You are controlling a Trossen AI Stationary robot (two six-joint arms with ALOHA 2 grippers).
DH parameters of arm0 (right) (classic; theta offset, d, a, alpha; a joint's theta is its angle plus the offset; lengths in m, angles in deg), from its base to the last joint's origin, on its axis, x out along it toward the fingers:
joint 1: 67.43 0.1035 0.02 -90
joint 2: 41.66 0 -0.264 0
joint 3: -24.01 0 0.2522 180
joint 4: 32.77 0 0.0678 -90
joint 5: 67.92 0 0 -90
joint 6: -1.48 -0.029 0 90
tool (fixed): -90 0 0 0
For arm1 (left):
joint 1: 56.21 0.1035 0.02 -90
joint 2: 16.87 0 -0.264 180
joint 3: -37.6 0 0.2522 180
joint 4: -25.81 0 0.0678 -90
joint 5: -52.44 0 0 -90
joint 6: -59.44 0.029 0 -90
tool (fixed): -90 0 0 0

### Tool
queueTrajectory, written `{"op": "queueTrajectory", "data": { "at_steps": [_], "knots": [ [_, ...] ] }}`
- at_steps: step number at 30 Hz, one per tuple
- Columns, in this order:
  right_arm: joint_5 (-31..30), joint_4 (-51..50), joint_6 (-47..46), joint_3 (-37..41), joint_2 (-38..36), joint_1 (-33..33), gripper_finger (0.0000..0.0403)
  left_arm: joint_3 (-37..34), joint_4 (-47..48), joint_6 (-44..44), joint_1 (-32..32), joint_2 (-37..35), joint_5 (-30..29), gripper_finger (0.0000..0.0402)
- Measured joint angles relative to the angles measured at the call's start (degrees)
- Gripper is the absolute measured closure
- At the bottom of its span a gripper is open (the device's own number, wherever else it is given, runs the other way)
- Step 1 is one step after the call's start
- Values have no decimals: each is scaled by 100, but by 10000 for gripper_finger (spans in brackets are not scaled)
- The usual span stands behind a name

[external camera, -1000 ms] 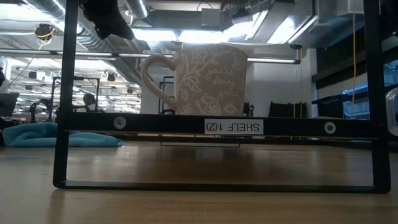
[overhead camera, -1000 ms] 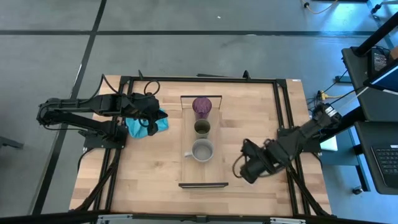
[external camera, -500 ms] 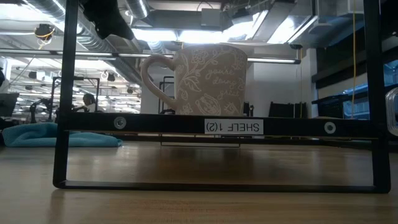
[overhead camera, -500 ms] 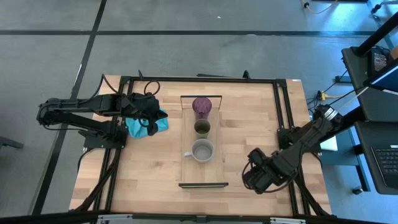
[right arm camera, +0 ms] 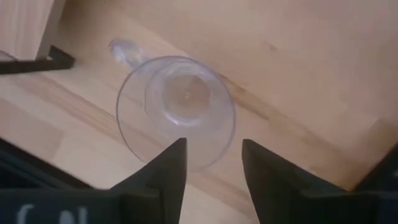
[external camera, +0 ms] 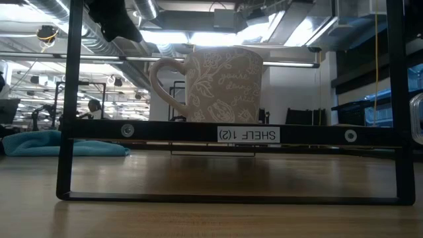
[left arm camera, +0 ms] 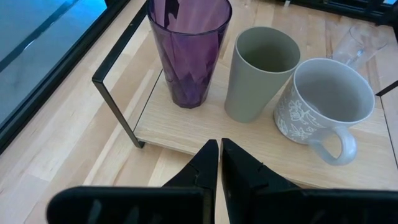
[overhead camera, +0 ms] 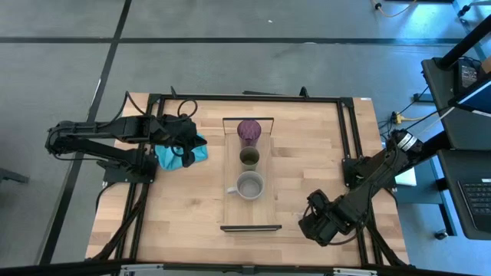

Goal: Stack small to large cups/mugs on shelf
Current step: Put the transparent mug on the shelf

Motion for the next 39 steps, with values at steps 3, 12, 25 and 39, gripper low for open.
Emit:
{"op": "queueTrajectory", "data": {
  "at_steps": [3, 12, 25, 39],
  "knots": [
    [-13, 193, -416, 133, 2, 0, 248, 0, 0, 0, 1, 0, 0, 388],
    [-11, 318, -1000, 342, 2, -4, 248, 0, -2, 0, 2, 0, 0, 388],
    [56, 880, -1288, 641, 2, -7, 264, 0, 0, -28, 0, 0, 1, 388],
    [260, 857, -1953, 641, 2, -7, 267, 0, 0, -46, 2, 0, 2, 388]
  ]
}}
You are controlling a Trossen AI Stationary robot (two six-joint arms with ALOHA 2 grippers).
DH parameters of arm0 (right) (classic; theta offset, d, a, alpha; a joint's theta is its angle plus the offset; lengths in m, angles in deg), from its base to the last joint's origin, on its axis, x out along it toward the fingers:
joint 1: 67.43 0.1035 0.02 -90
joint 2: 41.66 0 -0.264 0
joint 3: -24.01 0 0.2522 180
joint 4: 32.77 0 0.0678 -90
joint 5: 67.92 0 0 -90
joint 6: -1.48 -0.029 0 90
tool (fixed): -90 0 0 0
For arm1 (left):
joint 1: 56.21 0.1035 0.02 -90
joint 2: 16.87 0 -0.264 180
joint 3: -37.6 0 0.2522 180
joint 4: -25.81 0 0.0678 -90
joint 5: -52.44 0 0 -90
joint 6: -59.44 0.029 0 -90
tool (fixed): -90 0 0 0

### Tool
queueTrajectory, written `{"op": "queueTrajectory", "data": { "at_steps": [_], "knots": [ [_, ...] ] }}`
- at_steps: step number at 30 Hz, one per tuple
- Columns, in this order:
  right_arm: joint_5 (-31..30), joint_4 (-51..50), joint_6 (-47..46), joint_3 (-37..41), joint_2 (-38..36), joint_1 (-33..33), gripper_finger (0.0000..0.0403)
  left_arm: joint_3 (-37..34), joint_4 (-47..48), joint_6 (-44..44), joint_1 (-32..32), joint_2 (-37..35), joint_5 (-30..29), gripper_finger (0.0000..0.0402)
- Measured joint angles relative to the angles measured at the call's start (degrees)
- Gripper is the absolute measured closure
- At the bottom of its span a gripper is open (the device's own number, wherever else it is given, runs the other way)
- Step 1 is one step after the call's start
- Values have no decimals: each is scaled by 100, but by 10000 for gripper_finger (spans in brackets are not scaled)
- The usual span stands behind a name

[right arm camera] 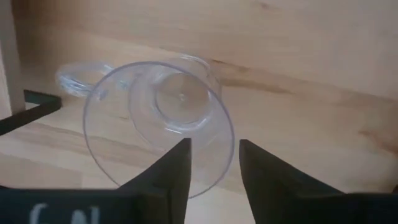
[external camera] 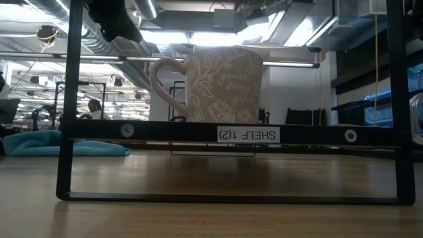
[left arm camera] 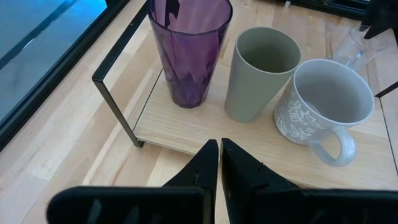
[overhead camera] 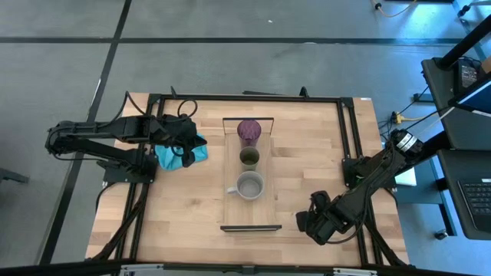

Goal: Stack small to large cups/mugs on shelf
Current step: Put the transparent mug on the shelf

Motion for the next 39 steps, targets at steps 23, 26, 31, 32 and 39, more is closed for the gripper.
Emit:
{"op": "queueTrajectory", "data": {
  "at_steps": [23, 26, 31, 32, 39],
  "knots": [
    [79, 147, -262, 0, 0, -11, 349, 0, 2, 22, -1, 0, -2, 388],
    [58, 128, -262, 0, 0, -11, 367, 0, 0, 22, 0, 0, 0, 388],
    [-35, 81, -260, 0, 0, -40, 391, 0, 0, 22, -2, 0, -2, 388],
    [-36, 81, -260, 0, 0, -44, 394, 0, 2, 22, -2, 0, -1, 388],
    [-116, 80, -262, 0, 0, -57, 393, 0, 1, 20, -1, -1, -2, 388]
  ]
}}
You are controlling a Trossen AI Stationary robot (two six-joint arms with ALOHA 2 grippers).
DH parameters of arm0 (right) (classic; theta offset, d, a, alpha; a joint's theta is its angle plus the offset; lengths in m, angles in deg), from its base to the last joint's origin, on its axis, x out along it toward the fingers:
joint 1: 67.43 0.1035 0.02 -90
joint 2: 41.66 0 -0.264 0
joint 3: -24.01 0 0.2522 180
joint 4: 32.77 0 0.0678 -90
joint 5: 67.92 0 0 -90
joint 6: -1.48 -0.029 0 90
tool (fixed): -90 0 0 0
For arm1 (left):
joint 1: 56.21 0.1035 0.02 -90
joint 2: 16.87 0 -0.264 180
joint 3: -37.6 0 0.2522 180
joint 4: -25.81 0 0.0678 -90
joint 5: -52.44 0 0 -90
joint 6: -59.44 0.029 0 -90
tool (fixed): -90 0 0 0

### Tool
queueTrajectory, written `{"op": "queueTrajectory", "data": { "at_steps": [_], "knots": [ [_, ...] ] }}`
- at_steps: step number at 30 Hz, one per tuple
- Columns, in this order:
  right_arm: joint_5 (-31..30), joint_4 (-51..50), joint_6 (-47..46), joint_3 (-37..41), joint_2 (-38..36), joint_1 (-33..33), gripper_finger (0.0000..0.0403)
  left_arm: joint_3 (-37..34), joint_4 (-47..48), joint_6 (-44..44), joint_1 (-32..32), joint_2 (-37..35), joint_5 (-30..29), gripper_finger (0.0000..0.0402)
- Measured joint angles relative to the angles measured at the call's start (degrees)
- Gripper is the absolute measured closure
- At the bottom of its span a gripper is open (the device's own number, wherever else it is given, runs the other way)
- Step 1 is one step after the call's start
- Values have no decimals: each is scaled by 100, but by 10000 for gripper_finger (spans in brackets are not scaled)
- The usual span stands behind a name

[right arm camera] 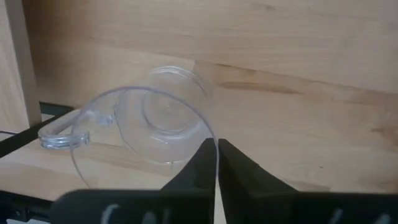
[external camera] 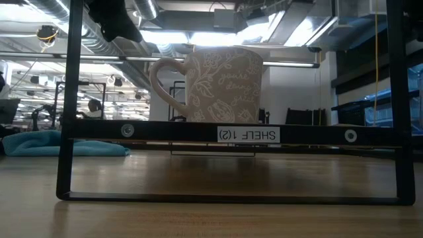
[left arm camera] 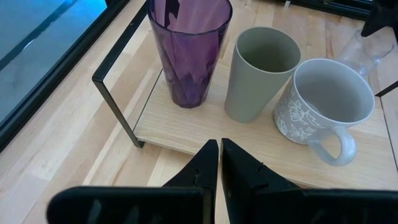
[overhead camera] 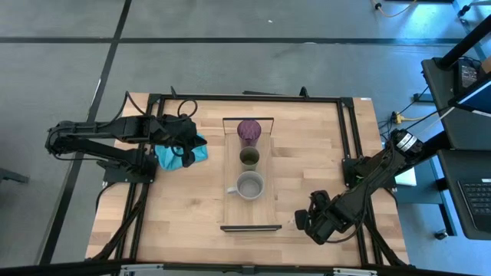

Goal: Stack small to large cups/mugs on shelf
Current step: Put the transparent mug on the shelf

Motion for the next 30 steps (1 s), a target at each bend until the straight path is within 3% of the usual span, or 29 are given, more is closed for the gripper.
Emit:
{"op": "queueTrajectory", "data": {
  "at_steps": [6, 14, 18, 23, 30],
  "knots": [
    [2, -297, 39, -181, 4, -115, 395, 0, -1, -3, 0, -1, 0, 388],
    [-10, -1967, 788, -1133, 4, -686, 395, 0, -132, -109, -1, 1, 2, 388],
    [-85, -2342, 1303, -1612, 4, -1077, 394, 0, -129, -127, 0, 1, 2, 388],
    [-356, -2516, 2031, -2159, 2, -1644, 394, 0, -129, -127, 1, -2, 2, 388],
    [-145, -2134, 3115, -2524, 0, -2328, 394, 0, -129, -126, 0, 1, 0, 388]
  ]
}}
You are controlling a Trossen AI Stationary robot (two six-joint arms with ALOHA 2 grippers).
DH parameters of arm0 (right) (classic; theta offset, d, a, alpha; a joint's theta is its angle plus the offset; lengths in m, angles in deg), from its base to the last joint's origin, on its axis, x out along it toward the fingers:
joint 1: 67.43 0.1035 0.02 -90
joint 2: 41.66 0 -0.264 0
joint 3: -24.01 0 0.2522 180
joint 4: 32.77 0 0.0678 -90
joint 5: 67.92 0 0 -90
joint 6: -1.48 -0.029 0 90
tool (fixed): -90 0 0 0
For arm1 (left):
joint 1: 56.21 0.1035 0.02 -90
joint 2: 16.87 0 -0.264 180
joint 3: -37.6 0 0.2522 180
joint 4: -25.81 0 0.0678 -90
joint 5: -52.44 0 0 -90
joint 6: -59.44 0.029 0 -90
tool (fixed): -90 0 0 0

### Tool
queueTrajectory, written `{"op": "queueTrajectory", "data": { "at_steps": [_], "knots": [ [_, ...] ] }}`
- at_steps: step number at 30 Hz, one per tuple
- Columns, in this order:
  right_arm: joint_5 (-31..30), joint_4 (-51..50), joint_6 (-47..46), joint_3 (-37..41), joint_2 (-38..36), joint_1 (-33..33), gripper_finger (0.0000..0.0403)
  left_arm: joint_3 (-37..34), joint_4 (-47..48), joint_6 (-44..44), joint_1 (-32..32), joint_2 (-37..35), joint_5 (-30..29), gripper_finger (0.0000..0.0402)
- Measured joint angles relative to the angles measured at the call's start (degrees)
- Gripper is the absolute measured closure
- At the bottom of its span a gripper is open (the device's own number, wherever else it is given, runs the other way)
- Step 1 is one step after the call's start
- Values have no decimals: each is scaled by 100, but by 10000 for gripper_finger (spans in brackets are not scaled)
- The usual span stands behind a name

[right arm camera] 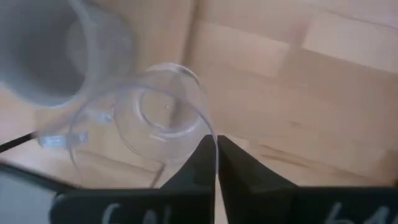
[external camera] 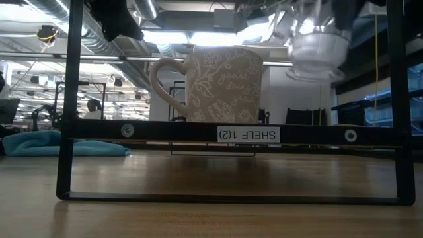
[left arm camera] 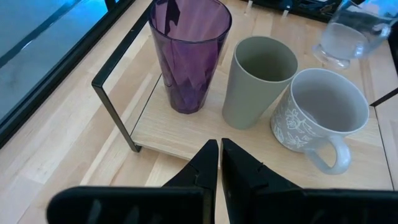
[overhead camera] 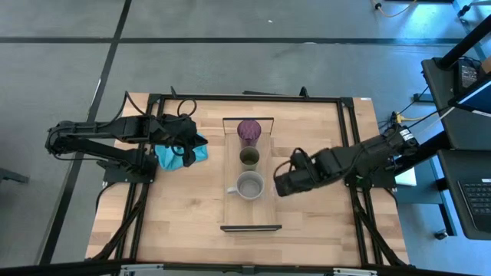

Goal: Stack small to large cups/mugs on shelf
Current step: Put the transparent mug on the shelf

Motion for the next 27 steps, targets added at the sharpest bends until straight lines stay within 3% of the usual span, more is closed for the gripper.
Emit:
{"op": "queueTrajectory", "data": {
  "at_steps": [10, 27],
  "knots": [
    [801, 350, 583, -108, 0, -293, 393, 0, 0, -18, -1, -1, -80, 388],
    [649, 1476, 634, -115, 361, -122, 393, -2, -2, -174, 1, -2, -87, 388]
  ]
}}
